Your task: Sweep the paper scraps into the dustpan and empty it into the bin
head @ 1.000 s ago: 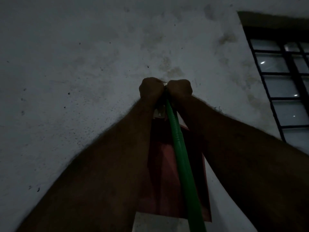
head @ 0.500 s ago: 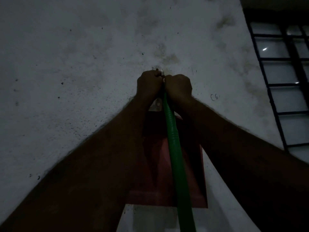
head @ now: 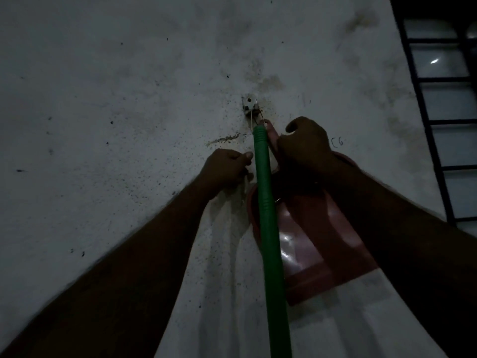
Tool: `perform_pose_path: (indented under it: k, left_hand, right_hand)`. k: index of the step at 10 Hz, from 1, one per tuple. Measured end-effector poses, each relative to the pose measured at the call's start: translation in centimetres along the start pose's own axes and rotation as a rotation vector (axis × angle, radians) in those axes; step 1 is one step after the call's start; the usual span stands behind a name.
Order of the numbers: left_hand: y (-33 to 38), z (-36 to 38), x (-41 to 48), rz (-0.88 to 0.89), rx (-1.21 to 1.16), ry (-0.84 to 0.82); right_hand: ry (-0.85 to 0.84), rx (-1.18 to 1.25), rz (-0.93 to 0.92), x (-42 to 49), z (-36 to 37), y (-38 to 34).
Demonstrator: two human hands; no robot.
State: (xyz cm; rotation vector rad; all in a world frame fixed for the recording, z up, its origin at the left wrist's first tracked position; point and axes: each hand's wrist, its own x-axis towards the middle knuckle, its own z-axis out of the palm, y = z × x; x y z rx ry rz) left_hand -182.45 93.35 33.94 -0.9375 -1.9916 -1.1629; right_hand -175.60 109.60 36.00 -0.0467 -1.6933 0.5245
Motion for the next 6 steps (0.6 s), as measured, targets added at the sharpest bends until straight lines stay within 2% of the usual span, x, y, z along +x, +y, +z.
perform_pose_path:
  k: [1, 2, 3, 4, 5, 6]
  left_hand:
    - [1.5, 1.1, -0.4, -0.046, -0.177, 0.036]
    - [2.4, 2.1, -0.7, -0.045, -0.150, 0.039]
    - [2.5, 2.2, -1.1, -0.024, 0.008, 0.102]
    - [3.0, 1.5, -2.2, 0.020, 0.294, 0.120]
    - [3.5, 0.6, -3.5, 0.052, 0.479, 0.140]
    - [4.8, 0.4, -5.0, 0.054, 0.563, 0.067]
  right_hand:
    - [-0.144, -0.106, -0.084, 0.3, -0.2, -0.2]
    - [-0.221, -0.139, -0.146, 0.1, -0.4, 0.2]
    - [-0.303, -0.140, -0.147, -0.4, -0.8, 0.6]
    - [-0.403, -0.138, -0.151, -1.2, -1.2, 0.8]
    - [-0.427, -0.121, -0.205, -2.8, -1.1, 1.5]
    - [-0.428, -0.077, -0.231, -4.5, -2.2, 1.7]
